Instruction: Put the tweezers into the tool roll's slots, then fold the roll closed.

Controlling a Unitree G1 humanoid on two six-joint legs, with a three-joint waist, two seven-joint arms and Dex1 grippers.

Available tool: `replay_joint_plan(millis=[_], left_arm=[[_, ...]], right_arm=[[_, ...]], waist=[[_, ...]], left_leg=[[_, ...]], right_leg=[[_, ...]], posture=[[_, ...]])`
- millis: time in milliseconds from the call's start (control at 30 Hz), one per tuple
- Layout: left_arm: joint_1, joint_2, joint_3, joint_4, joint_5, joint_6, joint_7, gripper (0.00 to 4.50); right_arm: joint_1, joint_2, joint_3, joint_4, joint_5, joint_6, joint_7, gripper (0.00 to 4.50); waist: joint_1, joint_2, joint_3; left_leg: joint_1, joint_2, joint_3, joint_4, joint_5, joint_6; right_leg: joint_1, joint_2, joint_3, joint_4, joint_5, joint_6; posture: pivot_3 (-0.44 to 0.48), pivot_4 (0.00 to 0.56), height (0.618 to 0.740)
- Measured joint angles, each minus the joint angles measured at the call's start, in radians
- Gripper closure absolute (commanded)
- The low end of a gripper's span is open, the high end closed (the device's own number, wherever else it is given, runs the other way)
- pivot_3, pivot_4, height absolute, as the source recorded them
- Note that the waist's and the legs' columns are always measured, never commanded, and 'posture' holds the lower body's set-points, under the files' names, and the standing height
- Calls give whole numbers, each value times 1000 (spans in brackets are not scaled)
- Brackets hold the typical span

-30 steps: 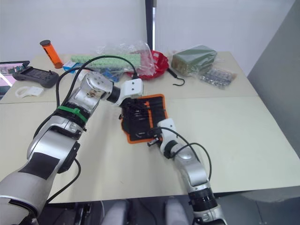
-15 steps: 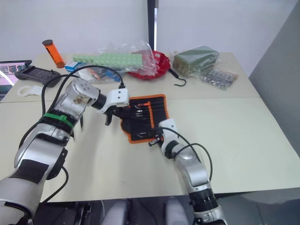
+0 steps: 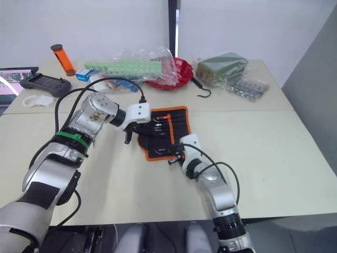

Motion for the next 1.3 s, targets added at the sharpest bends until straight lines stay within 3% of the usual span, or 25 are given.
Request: replay_joint_plan(millis=[833,1233,1300], left_arm=[[-64,-213,33,342,58,-207,191,4456],[-72,-223,40,368,60,-220,202,4456],[-72,-219,45,368,60,-215,203,3665]], right_arm=[[2,-1,4,-10,0,30,1,4500],[32,-2,5,-37,0,30,2,4500],[32,-3,5,-38,0,30,2,4500]], waist=[[6,0,0],[8,0,0],[8,0,0]], left_leg=[[-1,-1,-1,7,0,0],[-1,-2,-2,8,0,0],[-1,-2,-2,9,0,0]], right_leg=[[1,0,0,5,0,0],[1,0,0,6,0,1],[1,0,0,6,0,1]], posture=[[0,150,740],[0,150,740],[0,150,740]])
